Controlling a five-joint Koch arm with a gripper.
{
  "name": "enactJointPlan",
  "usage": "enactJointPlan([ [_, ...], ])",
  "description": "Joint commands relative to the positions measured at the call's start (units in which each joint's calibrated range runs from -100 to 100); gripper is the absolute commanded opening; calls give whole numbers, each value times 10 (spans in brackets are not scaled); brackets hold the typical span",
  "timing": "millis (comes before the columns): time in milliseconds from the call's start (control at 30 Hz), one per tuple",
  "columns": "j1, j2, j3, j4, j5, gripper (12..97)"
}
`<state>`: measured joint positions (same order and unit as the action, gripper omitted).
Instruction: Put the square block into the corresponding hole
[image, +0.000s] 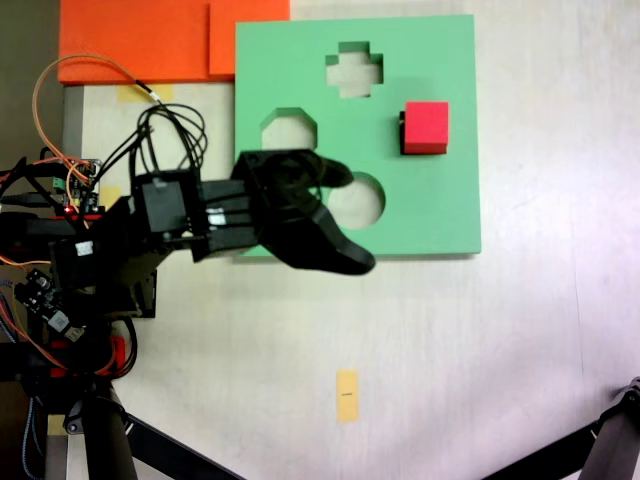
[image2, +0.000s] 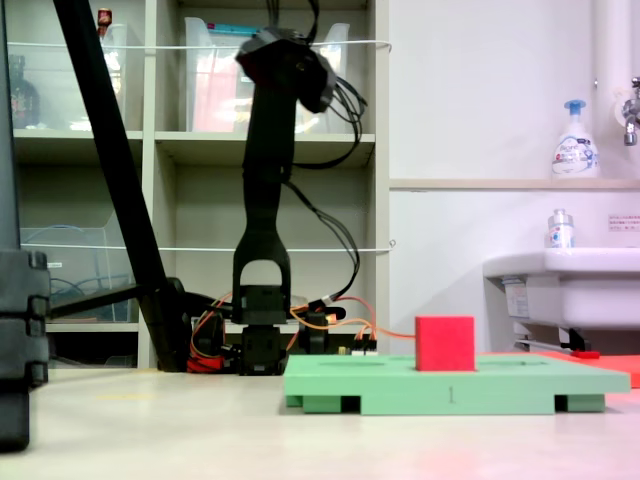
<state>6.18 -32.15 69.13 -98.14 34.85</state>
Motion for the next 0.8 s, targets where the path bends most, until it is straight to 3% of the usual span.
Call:
enactJointPlan([
  [0, -13, -58, -38, -17, -50, 664],
  [100, -33, -202, -265, 84, -59, 662],
  [233, -39, -493, -731, 449, -64, 661],
  [333, -48, -679, -1109, 803, -156, 535],
  [433, -56, -679, -1364, 1082, -228, 466],
  [767, -61, -679, -1691, 1135, -327, 481],
])
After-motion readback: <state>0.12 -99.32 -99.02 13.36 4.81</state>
